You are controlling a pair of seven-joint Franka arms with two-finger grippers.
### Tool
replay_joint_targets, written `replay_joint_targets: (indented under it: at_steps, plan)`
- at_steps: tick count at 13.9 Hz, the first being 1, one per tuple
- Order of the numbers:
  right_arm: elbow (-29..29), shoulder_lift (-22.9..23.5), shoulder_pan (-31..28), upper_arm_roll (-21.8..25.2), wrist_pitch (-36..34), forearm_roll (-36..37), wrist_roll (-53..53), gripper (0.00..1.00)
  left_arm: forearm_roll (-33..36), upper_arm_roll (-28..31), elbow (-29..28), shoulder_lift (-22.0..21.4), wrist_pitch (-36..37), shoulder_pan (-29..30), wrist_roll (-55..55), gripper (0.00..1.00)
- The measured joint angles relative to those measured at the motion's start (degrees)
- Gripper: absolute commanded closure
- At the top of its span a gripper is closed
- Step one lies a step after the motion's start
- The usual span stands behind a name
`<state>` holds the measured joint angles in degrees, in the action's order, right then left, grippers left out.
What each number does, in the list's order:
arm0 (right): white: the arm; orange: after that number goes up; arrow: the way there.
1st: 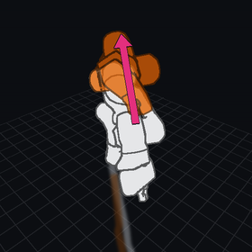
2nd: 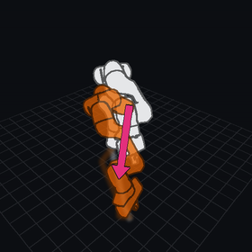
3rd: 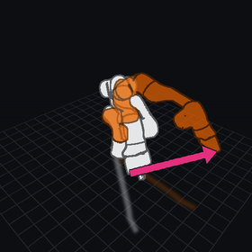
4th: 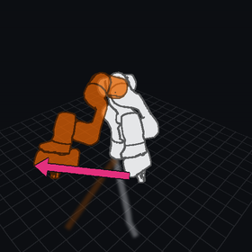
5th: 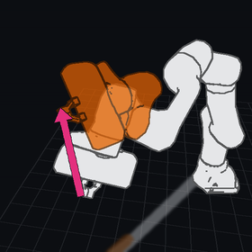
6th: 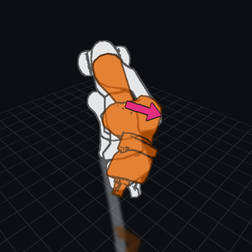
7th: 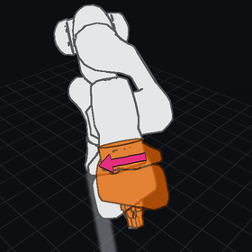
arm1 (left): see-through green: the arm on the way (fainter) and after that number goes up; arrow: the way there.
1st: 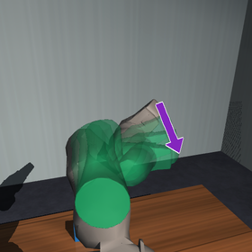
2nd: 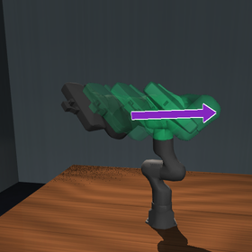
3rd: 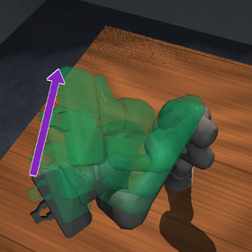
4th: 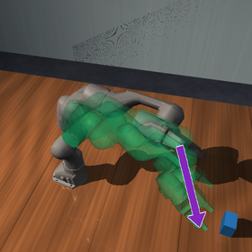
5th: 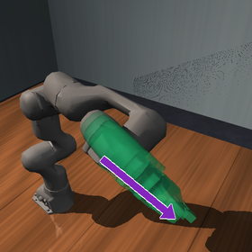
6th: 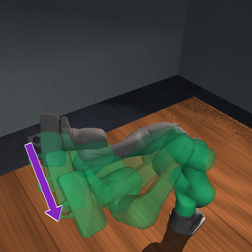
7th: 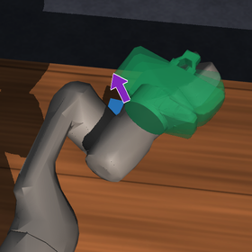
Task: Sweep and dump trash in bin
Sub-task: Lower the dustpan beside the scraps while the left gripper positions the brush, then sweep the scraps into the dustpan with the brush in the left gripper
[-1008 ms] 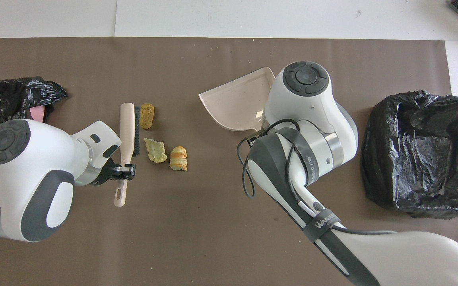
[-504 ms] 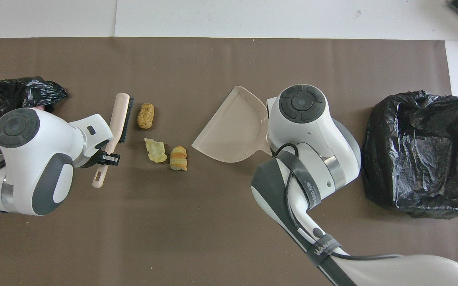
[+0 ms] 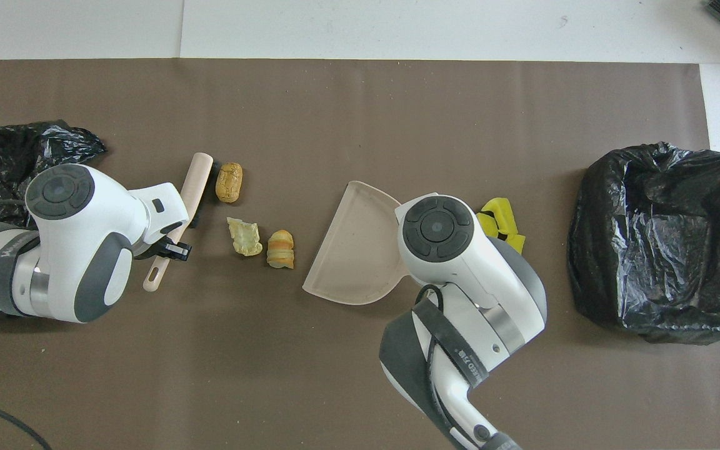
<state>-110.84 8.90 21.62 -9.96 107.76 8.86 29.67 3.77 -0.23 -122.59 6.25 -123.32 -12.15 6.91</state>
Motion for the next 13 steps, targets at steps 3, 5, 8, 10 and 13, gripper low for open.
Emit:
replay_joint_targets:
  at_steps: [3, 5, 8, 10, 13]
  plan:
    - [-3.17, -0.32, 2.27, 0.00, 3.19, 0.41, -0.13, 1.00, 0.00, -0.30, -2.55, -1.74, 0.07, -2.29, 0.00, 1.00]
    - [-3.93, 0.20, 3.63, 0.01, 5.26, 1.23, -1.59, 1.00, -0.73, -0.38, -4.92, -3.33, 0.12, -4.40, -0.01, 1.00]
    - [-4.13, 1.12, 5.04, 0.00, 6.35, 1.67, -3.57, 1.00, -4.39, -0.47, -7.60, -5.53, 0.23, -8.72, -0.07, 1.00]
    - [-4.12, 1.12, 5.03, 0.06, 6.45, 1.68, -3.59, 1.00, -7.10, -0.56, -8.41, -6.52, 1.37, -12.35, -0.18, 1.00]
    - [-4.19, 1.13, 5.03, 0.07, 6.46, 1.68, -3.61, 1.00, -10.20, -0.61, -8.77, -7.63, 3.03, -18.23, -2.58, 1.00]
